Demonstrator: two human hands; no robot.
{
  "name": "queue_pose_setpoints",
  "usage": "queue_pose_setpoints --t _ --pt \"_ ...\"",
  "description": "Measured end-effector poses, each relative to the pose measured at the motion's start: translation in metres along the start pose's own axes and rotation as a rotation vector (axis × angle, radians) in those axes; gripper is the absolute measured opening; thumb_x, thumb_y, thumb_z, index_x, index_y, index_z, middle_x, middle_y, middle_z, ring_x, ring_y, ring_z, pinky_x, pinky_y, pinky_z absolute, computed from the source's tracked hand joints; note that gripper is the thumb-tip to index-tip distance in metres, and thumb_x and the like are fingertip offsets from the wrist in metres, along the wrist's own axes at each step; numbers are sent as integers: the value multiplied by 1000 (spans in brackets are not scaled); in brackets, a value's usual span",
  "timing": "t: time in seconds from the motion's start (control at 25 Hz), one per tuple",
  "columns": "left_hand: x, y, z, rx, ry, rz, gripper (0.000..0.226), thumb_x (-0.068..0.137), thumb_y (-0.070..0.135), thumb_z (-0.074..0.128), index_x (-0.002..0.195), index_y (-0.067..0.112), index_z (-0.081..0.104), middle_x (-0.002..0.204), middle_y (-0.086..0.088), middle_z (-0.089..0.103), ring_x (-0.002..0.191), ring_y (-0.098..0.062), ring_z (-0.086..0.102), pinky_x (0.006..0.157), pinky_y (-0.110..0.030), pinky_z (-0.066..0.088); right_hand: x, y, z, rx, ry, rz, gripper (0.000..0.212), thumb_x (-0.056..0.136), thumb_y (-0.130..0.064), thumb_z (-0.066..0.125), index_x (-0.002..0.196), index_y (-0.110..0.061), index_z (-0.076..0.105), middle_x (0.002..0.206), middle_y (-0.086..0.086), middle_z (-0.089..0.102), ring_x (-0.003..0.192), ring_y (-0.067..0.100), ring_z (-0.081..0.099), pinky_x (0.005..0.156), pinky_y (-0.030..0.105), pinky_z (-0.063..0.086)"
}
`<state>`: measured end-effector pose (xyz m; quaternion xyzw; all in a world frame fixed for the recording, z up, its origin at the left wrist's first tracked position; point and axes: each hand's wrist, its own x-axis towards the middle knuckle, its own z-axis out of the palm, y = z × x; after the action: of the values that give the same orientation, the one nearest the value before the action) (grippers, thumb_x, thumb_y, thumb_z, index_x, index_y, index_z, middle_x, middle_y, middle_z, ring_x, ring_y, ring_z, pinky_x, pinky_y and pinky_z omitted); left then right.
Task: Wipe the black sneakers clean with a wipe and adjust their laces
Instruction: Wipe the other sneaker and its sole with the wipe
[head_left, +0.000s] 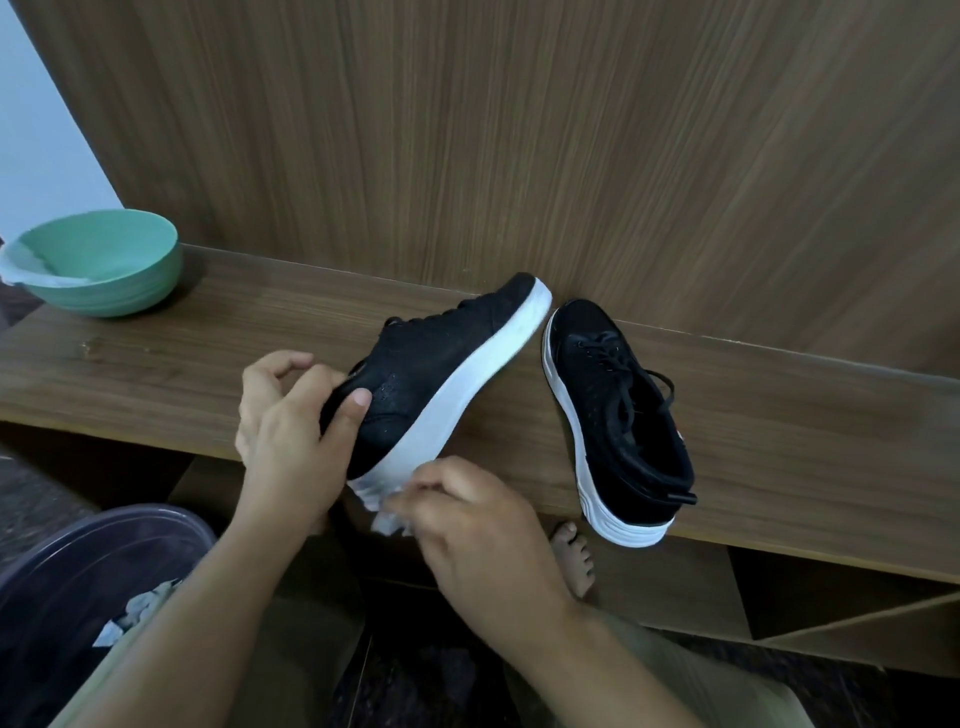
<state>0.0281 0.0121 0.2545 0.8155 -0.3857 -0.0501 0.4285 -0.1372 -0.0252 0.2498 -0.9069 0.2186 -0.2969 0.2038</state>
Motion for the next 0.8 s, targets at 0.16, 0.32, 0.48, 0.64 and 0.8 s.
queue_pose_setpoints --t 0.16,0.32,0.48,0.64,0.8 --pt "-3 13 1 90 35 106 23 86 17 57 107 23 63 147 1 25 141 -25 13 110 -63 9 15 8 -3 -1 174 87 28 79 -1 63 100 -16 73 98 -4 64 89 7 60 78 16 48" --pt "-5 26 20 244 31 196 27 83 31 59 108 20 60 149 3 25 144 -24 1 106 -65 1 28 27 -11 -28 420 233 26 87 -6 60 109 -14 71 105 -3 63 95 6 59 83 15 47" --pt "-3 29 28 209 59 160 27 79 39 66 94 17 64 132 2 45 138 -25 19 105 -66 4 45 35 9 -116 392 102 19 88 -6 58 103 -7 70 104 6 62 95 17 60 82 25 50" --pt "11 19 22 70 4 143 17 82 34 64 87 20 59 120 15 38 138 -18 18 109 -55 -6 75 69 0 -211 426 167 22 86 -4 53 101 -11 68 102 7 62 92 22 55 79 22 42" --pt "19 17 18 -94 -51 162 15 74 41 59 70 32 48 109 24 40 133 -5 24 113 -52 -5 84 96 -25 -215 461 445 29 94 -7 51 115 -18 67 111 2 62 104 24 54 82 19 34"
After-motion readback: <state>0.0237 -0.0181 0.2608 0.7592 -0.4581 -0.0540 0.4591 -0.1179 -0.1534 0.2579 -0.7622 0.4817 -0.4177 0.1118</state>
